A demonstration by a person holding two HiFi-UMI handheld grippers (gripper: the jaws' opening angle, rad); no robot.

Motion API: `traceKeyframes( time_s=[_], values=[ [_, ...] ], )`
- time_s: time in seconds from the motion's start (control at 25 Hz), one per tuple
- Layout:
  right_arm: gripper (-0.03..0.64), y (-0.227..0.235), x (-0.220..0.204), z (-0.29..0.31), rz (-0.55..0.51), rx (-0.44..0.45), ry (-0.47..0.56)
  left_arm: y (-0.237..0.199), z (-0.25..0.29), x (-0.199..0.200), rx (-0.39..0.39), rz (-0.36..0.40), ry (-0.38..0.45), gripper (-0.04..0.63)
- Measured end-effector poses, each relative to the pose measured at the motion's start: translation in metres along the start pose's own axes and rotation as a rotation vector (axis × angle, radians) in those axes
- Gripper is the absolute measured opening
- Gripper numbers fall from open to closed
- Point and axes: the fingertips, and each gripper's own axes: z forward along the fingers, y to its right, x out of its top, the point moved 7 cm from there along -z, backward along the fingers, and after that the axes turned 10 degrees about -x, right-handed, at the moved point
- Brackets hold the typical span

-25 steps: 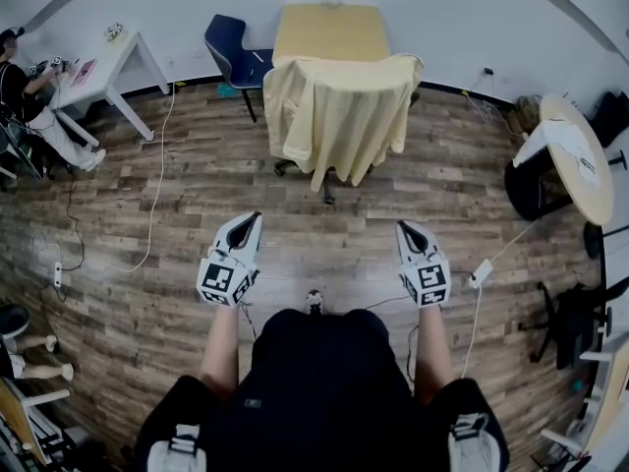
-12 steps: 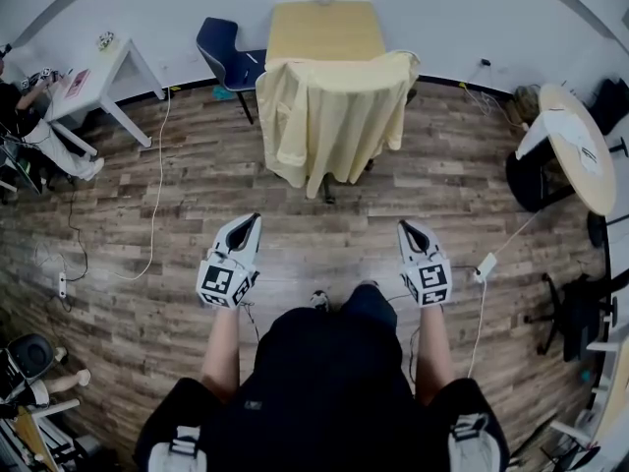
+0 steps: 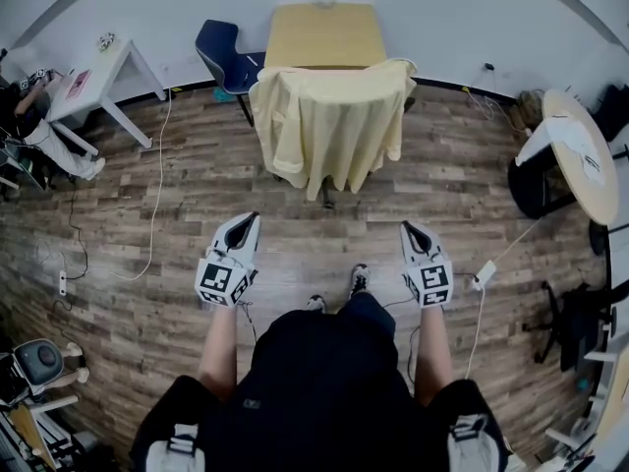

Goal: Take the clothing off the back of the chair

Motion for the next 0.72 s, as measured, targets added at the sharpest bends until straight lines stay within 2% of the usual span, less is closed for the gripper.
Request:
traceKeyframes(
  time_s=[0.2, 0.72],
  values=[
    [-0.006, 0.021, 0.004, 0.018, -0.009, 0.016, 0.011, 0.001, 0.022, 0.002, 0.003, 0.010, -0.009, 0.002],
    [-0.006, 0.091, 0.025, 0.087, -0.038, 0.102, 0.030, -0.009, 0.090, 0.021, 0.107, 0.000, -0.010, 0.002]
  ],
)
